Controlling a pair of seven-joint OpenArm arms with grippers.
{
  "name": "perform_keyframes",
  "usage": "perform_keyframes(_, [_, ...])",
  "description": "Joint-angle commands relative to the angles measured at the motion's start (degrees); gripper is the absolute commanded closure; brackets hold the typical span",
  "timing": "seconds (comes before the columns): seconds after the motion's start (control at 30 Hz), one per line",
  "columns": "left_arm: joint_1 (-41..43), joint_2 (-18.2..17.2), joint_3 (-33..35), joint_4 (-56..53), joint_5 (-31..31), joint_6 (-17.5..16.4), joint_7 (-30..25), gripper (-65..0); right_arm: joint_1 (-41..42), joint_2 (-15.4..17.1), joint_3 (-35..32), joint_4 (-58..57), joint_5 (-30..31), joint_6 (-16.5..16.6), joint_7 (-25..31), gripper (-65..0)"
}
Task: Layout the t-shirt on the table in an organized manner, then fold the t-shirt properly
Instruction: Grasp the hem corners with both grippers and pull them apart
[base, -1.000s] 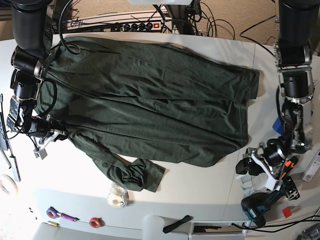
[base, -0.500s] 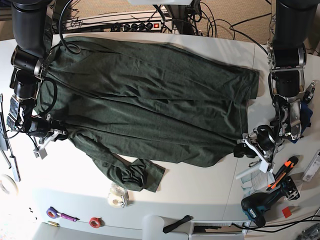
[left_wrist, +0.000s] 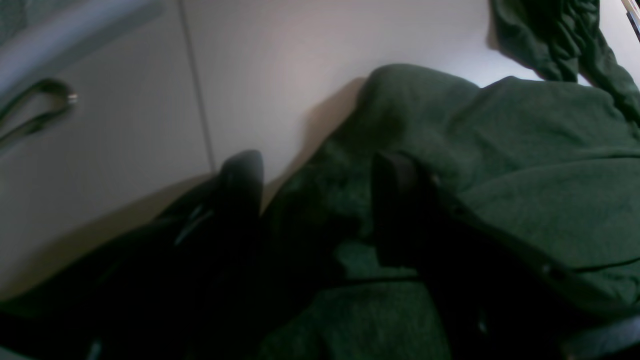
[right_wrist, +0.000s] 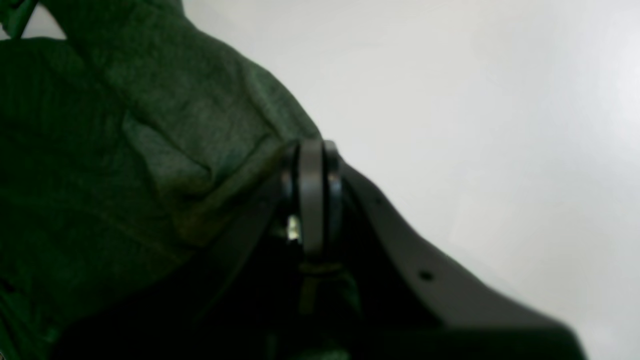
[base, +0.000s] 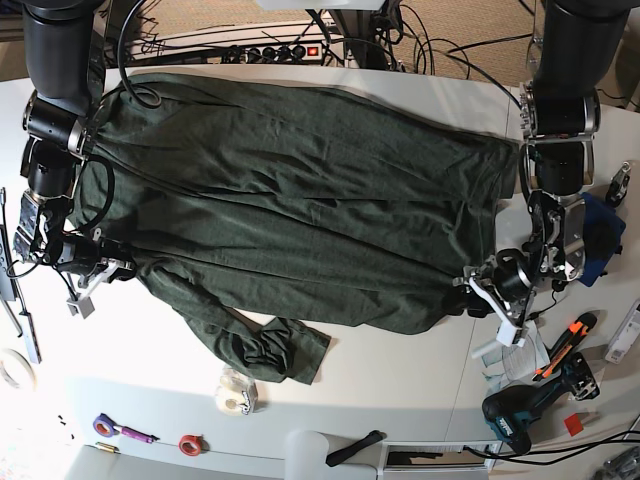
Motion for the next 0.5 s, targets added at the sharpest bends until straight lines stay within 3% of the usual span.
perform_keyframes(0.0, [-1.62,-0.42,-0.04,0.57,-0.17,-0.02,0.02,-35.0,0.15,0.31,-0.46,-0.26,-3.32,-0.56,-2.67,0.0])
perform_keyframes(0.17, [-1.57,-0.44,-0.04,0.57,-0.24,-0.13,-0.07,-33.0,0.15,0.31,-0.46,-0.26,-3.3,-0.56,-2.32,0.0])
perform_keyframes(0.3, [-1.55,-0.44,-0.04,0.57,-3.1,-3.17,2.27,-33.0,0.15,0.31,-0.46,-0.26,-3.3,-0.56,-2.32,0.0])
perform_keyframes(0.47, [-1.57,-0.46,-0.04,0.57,-3.15,-2.99,2.25,-32.2,0.15,0.31,-0.46,-0.26,-3.32,-0.56,-2.34,0.0])
